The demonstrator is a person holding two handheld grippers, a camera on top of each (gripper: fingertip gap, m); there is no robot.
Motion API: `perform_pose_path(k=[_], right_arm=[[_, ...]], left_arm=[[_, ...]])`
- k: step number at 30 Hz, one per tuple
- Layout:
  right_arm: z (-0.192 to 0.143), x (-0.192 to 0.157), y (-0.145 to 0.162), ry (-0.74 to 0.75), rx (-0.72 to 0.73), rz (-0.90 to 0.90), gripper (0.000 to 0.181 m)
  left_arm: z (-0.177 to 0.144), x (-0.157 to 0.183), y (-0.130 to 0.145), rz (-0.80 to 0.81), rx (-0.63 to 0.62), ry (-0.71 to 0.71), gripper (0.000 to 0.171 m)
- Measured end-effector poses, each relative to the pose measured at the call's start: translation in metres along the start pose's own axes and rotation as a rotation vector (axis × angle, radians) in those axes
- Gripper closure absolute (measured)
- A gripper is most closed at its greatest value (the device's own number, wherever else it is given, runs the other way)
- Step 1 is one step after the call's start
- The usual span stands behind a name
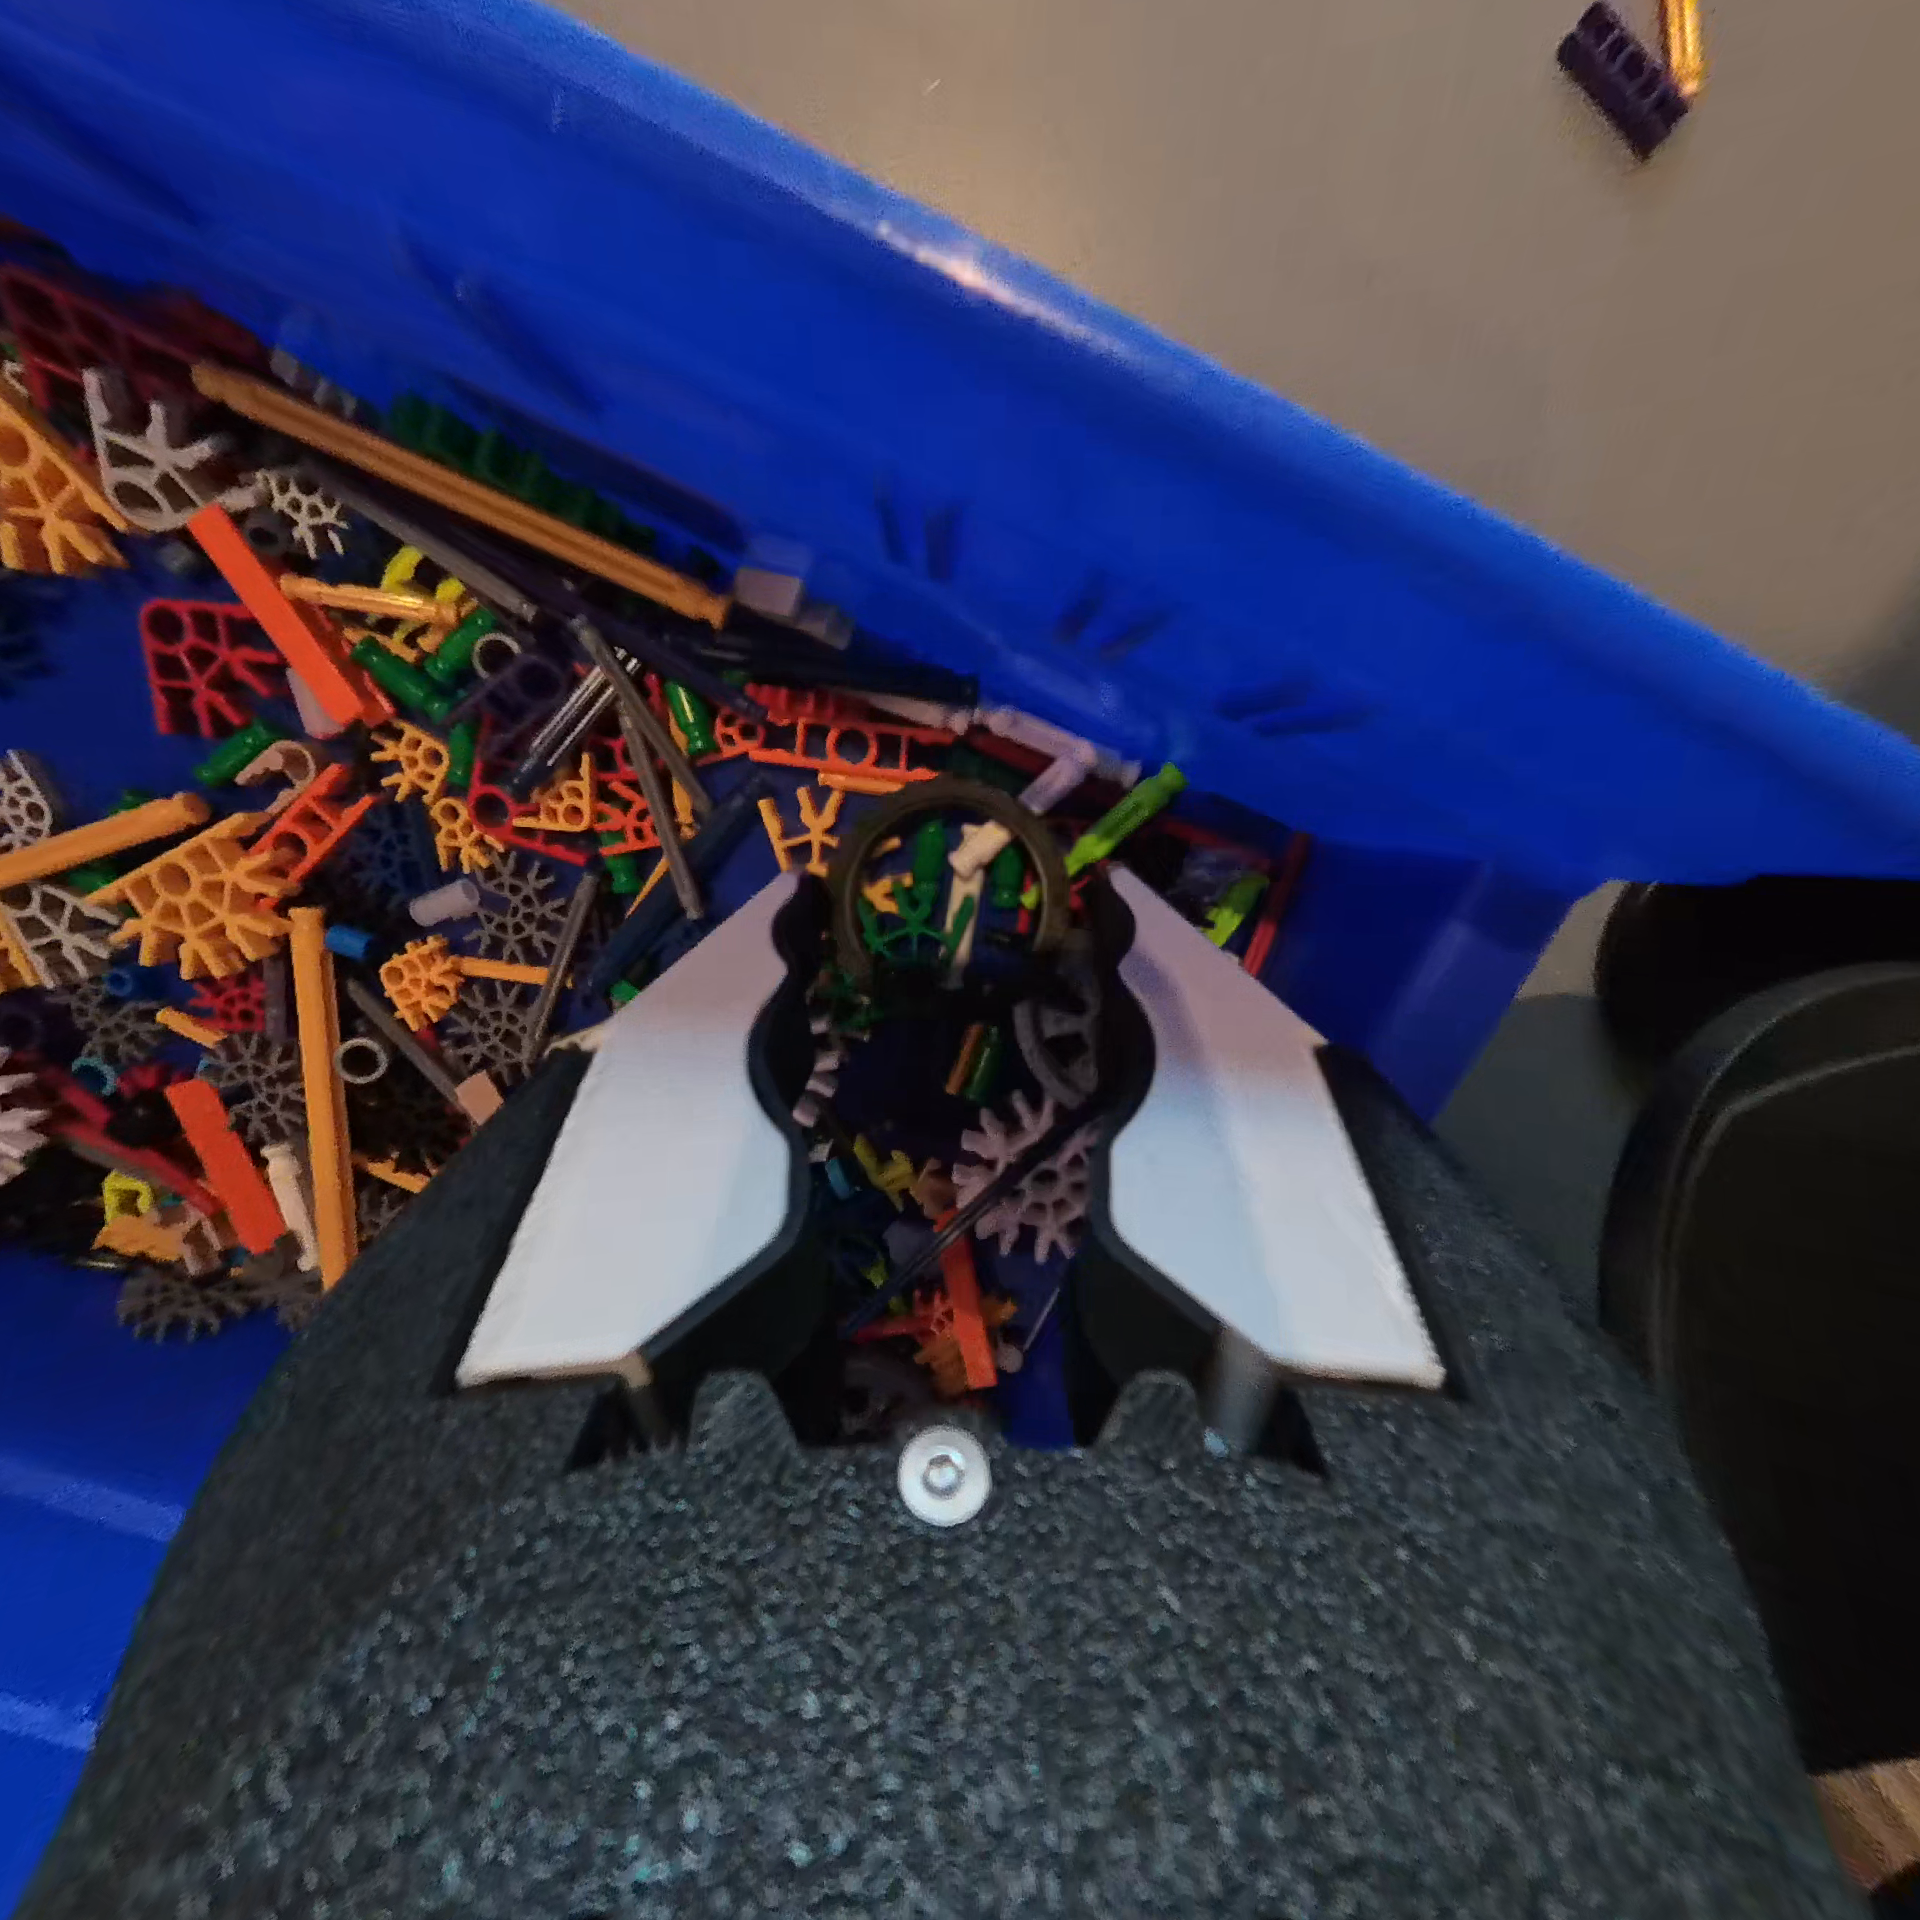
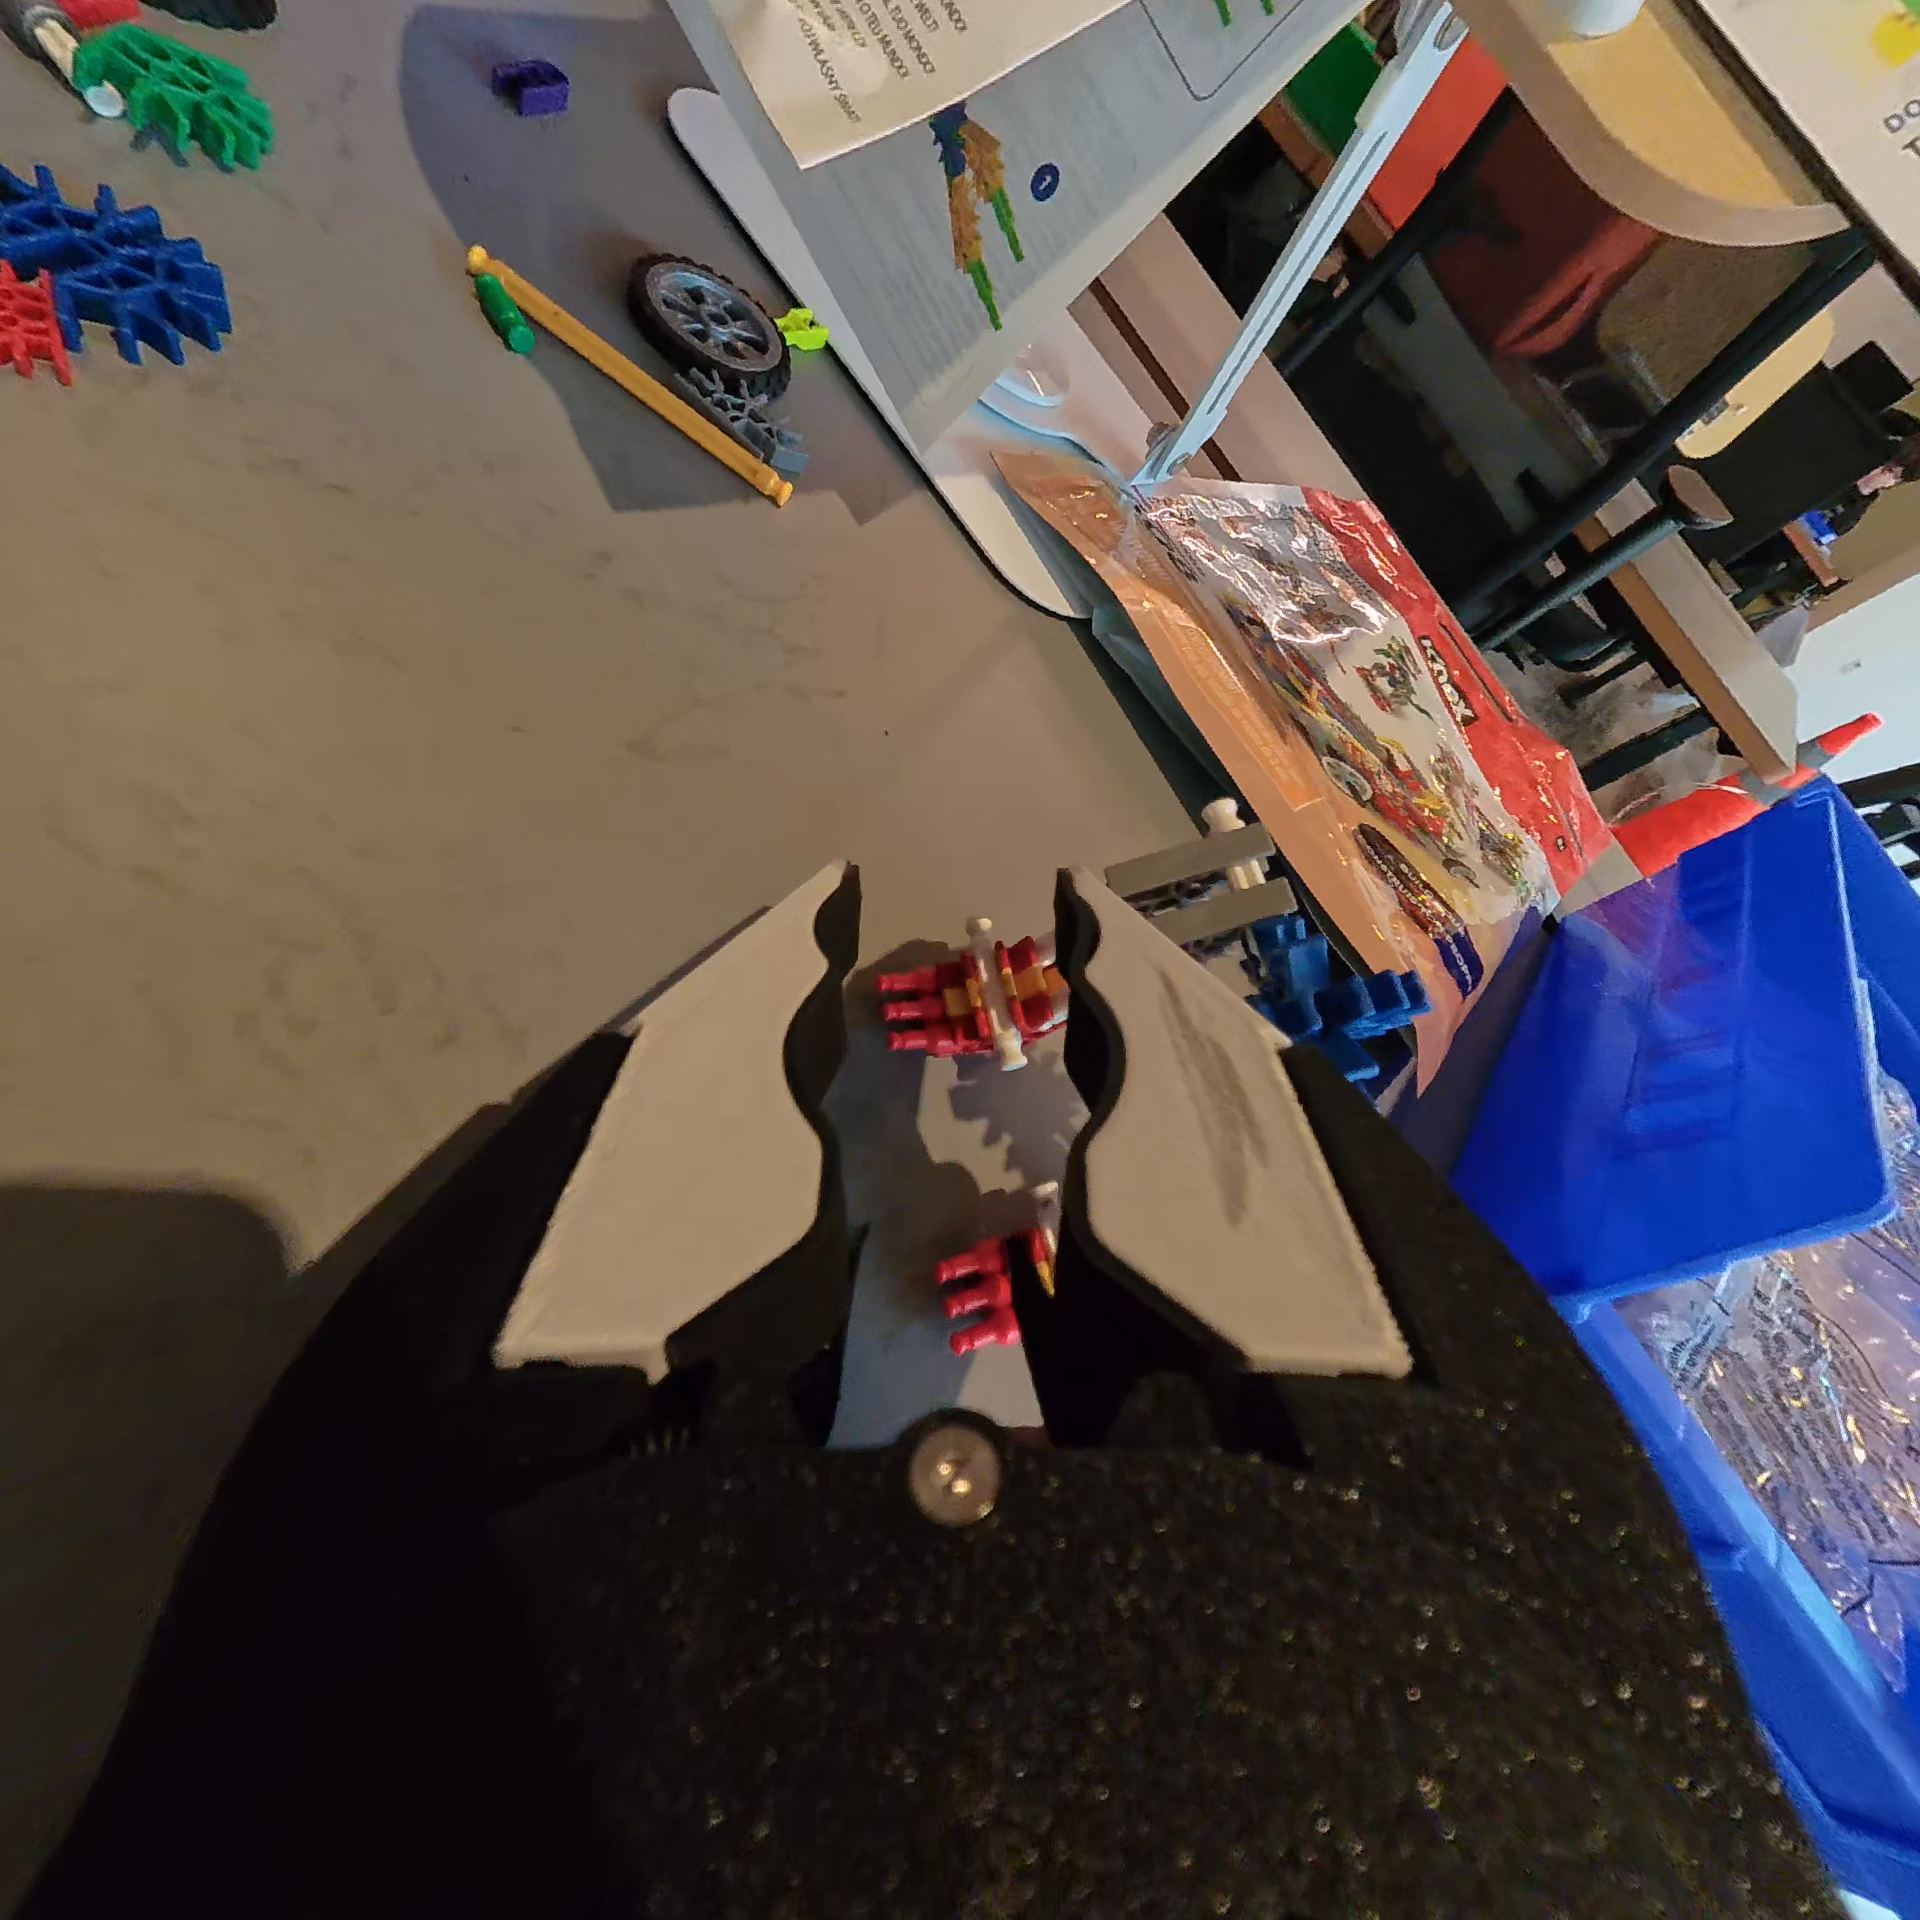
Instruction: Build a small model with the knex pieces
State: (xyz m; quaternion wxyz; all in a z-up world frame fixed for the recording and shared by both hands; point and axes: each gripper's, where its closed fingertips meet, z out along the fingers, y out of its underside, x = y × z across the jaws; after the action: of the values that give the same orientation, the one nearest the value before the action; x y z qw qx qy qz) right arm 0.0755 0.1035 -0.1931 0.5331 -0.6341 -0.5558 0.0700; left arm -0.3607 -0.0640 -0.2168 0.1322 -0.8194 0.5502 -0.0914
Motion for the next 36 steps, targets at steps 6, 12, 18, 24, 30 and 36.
perform_pose_path(k=[6,12,18,24,30,36], right_arm=[[0.002,0.001,0.003,0.012,-0.023,-0.005,0.144],[0.004,0.004,0.005,0.022,-0.037,0.000,0.144],[0.005,0.006,0.007,0.026,-0.046,0.010,0.144],[0.006,0.006,0.009,0.029,-0.059,0.007,0.144],[0.008,0.005,0.011,0.026,-0.080,0.001,0.143],[0.009,0.007,0.014,0.035,-0.097,0.007,0.144]], left_arm=[[-0.004,-0.028,0.010,-0.033,-0.015,-0.113,0.125],[-0.025,-0.092,0.011,-0.151,0.028,-0.386,0.126],[-0.039,-0.082,0.001,-0.105,0.061,-0.350,0.126],[-0.037,-0.055,-0.012,-0.041,0.094,-0.247,0.126],[-0.040,-0.068,-0.016,-0.061,0.116,-0.289,0.127],[-0.037,-0.089,-0.024,-0.066,0.146,-0.295,0.128]])
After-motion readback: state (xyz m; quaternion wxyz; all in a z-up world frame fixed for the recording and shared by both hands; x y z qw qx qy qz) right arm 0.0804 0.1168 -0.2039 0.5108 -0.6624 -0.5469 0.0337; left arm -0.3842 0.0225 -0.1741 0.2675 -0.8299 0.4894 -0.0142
